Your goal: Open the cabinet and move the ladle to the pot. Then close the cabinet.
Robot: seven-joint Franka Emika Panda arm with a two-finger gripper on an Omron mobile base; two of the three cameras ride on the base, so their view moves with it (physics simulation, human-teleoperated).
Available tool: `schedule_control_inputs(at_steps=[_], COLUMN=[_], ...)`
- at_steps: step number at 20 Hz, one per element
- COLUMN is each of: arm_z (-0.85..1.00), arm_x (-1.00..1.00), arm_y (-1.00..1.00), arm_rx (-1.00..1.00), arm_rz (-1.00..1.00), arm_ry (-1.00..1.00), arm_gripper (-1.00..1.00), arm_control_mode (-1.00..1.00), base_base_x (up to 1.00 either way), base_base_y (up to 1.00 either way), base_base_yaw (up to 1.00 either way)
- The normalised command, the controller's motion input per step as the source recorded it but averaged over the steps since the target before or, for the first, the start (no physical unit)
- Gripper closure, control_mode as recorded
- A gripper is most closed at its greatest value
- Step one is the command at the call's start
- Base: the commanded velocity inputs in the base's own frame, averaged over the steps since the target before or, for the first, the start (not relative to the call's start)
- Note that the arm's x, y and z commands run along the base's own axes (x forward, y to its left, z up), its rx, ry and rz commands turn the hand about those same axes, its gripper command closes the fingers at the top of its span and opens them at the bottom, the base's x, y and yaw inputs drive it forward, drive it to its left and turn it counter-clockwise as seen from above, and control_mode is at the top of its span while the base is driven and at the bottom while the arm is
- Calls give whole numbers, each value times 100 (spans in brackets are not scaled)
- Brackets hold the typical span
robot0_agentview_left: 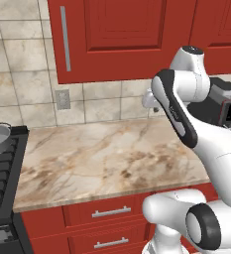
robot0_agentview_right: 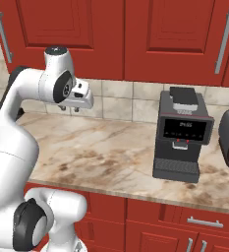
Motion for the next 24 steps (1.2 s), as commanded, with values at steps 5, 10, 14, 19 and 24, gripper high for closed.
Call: schedule_control_inputs(at_steps=[5,10,14,19,24], arm_z=[0,3,19,25,28], arm_x=[-30,-43,-30,-12,-7], arm_y=[34,69,84,77,70], arm_rx=[-2,-6,-7,-1,0], arm_rz=[1,2,0,0,0], arm_ry=[-4,-9,-7,-8,-19], arm_gripper=[-100,-100,-100,-100,-100], arm_control_mode=[-100,-100,-100,-100,-100], base_base_x=[0,0,0,0,0], base_base_y=[0,0,0,0,0], base_base_yaw=[0,0,0,0,0])
